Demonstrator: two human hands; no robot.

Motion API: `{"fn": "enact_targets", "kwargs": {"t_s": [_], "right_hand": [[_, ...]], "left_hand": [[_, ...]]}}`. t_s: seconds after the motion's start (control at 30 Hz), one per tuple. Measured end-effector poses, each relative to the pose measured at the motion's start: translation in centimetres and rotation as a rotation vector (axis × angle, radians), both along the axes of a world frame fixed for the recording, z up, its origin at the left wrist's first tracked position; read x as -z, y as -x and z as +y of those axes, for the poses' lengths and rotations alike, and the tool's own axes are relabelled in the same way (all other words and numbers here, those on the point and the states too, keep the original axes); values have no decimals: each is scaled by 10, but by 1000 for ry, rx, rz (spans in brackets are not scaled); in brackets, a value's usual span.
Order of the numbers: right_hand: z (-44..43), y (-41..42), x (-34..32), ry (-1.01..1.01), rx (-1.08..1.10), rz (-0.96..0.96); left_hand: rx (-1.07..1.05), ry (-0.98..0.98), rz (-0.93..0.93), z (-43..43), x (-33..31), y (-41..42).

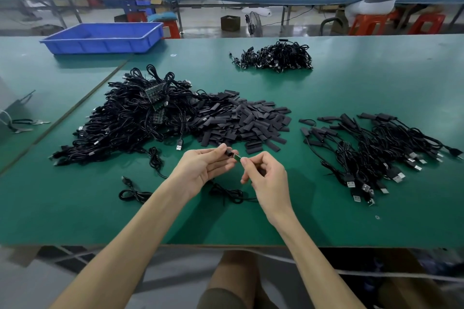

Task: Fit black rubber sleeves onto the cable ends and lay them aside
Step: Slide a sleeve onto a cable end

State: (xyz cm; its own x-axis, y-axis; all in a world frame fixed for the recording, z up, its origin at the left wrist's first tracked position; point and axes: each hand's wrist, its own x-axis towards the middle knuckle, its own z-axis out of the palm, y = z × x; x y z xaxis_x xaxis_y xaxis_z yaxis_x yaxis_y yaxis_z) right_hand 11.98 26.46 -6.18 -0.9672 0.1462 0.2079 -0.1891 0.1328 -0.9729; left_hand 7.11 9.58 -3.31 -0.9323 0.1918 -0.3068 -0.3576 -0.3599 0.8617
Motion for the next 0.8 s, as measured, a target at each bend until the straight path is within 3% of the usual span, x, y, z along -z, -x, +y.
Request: {"fn": "enact_targets", "kwargs": {"t_s": [0.43,0.8], "right_hand": [[1,-1,-2,-9,-17,-12],[-5,-3,0,-222,40,133]], "left_hand": [[12,55,58,2,3,-6],[-17,66,83,4,3,-15]]}}
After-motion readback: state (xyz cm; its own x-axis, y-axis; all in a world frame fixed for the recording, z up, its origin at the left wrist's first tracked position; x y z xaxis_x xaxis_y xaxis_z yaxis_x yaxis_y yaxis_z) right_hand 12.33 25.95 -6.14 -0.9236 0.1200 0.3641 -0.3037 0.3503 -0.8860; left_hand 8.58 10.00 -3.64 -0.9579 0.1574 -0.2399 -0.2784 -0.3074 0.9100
